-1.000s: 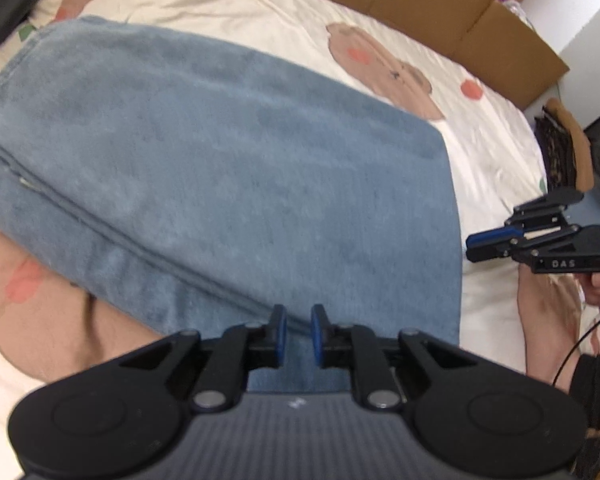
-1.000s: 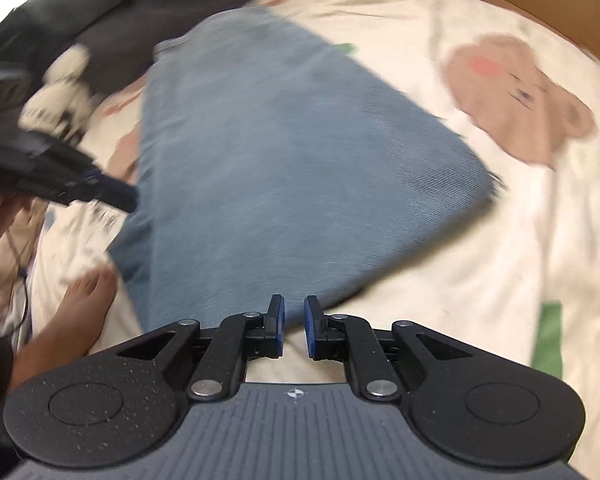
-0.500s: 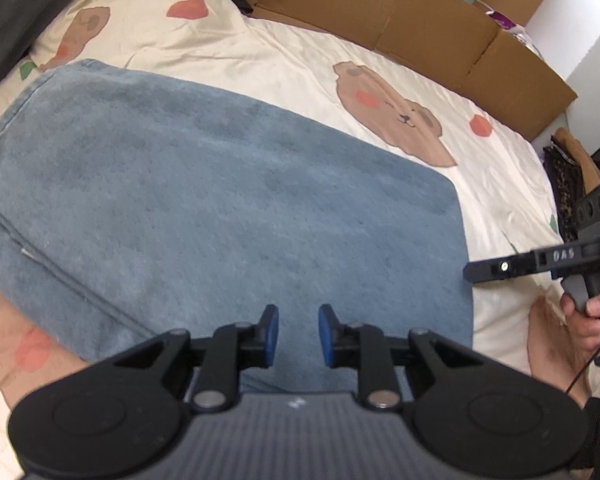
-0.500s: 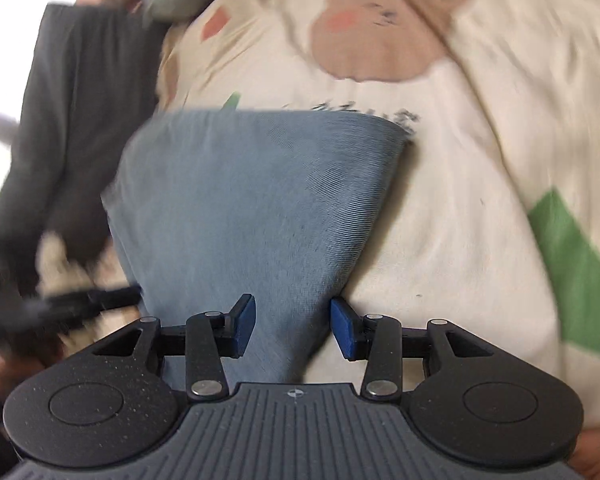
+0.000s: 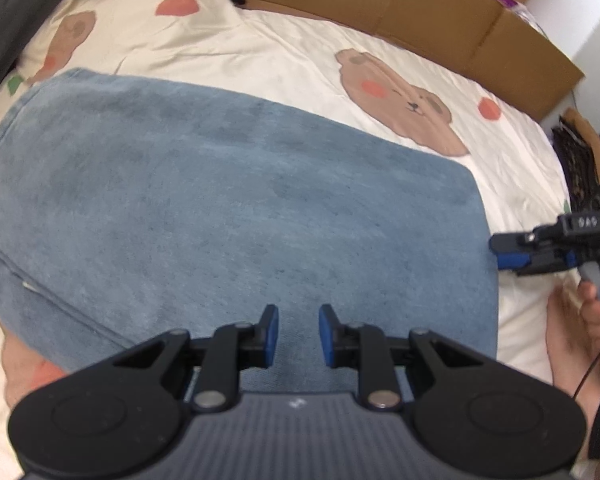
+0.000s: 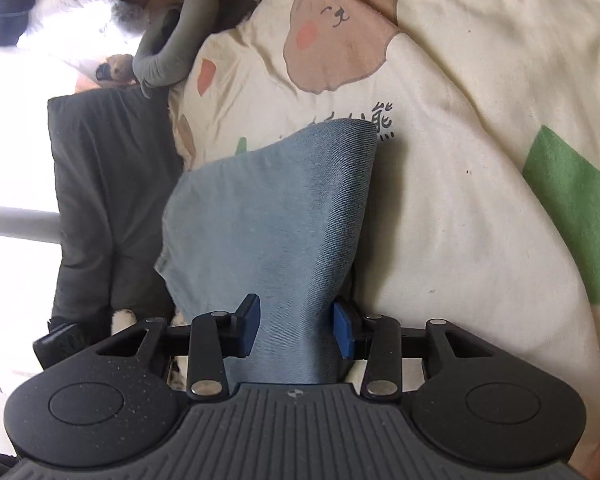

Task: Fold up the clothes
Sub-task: 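Grasp the end of the jeans with the right gripper, then lift the held jeans end with the right gripper and fold it over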

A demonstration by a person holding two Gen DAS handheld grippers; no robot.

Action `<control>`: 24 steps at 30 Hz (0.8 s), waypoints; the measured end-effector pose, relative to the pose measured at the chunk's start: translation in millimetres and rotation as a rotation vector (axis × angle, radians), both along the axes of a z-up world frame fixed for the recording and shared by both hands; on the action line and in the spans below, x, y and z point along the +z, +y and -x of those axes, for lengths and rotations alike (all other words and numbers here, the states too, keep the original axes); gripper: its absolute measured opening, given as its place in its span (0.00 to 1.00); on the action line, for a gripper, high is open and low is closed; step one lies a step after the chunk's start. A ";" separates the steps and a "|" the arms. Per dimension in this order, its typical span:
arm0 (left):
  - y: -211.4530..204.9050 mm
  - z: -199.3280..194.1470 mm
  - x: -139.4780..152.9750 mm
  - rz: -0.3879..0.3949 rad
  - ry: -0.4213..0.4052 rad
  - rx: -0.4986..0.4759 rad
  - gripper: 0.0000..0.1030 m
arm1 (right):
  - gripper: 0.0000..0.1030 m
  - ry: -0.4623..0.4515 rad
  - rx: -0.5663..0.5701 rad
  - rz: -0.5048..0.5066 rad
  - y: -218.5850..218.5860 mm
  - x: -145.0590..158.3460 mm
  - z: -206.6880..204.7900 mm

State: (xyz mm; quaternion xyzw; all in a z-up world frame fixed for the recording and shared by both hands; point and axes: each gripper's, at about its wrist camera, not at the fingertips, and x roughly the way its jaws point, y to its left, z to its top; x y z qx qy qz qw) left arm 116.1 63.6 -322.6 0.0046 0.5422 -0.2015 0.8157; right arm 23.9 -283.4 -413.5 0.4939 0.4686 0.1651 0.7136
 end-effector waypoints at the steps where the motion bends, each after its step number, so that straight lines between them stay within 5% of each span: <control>1: 0.3 0.3 -1.4 0.008 -0.001 0.010 0.22 | 0.37 0.005 0.004 0.004 1.3 -2.4 -2.8; 9: 9.7 -3.0 -12.9 0.032 0.003 0.075 0.25 | 0.10 0.037 0.026 0.024 1.2 -17.5 -17.9; 14: 15.7 -2.7 -17.9 0.033 0.004 0.088 0.25 | 0.10 -0.018 0.056 0.015 1.1 1.3 -18.9; 24: 22.7 -3.0 -21.1 0.040 0.003 0.104 0.25 | 0.15 0.008 0.074 0.024 12.5 -16.8 -28.9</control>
